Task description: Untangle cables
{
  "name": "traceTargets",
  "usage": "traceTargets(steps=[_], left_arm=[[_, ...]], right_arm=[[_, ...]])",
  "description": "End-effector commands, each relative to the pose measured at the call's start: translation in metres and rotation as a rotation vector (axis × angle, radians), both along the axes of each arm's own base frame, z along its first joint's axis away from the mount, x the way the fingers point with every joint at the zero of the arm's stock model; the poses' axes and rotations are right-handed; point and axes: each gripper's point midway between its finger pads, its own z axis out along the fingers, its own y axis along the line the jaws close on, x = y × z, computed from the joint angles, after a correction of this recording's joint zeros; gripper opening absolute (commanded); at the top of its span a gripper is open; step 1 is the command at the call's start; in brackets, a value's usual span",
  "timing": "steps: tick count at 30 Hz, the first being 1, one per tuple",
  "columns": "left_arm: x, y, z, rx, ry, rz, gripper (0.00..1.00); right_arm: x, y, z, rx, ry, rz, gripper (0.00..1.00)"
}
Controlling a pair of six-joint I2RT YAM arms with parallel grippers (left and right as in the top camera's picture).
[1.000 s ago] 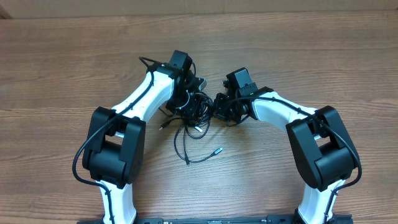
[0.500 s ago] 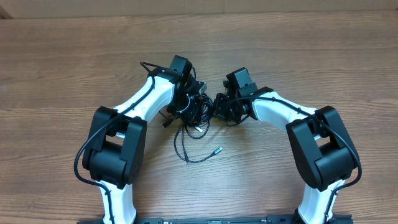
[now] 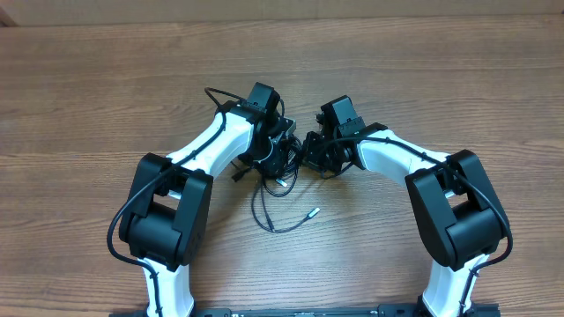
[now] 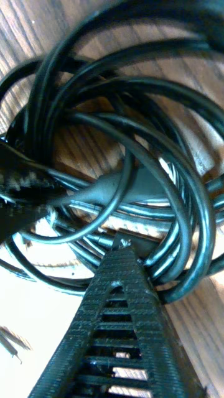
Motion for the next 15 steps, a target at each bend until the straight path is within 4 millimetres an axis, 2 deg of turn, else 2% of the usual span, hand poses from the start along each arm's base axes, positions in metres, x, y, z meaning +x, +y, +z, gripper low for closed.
traceTargets(steps=[1, 4, 11, 15], left_arm=[[-0.008, 0.018, -0.006, 0.085, 0.018, 0.015, 0.04], [-0.007, 0.018, 0.002, 0.084, 0.016, 0.017, 0.04], [0.003, 0.014, 0.043, 0.058, -0.044, 0.020, 0.04], [-0.001, 0.018, 0.052, 0.067, -0.042, 0.021, 0.04]], right_arm=[[-0.004, -0.010, -0.017, -0.052, 0.026, -0.020, 0.06], [-0.004, -0.010, -0.017, -0.052, 0.025, -0.020, 0.06], [-0.004, -0.010, -0.017, -0.053, 0.026, -0.020, 0.06], [-0.004, -0.010, -0.017, -0.053, 0.026, -0.020, 0.06]])
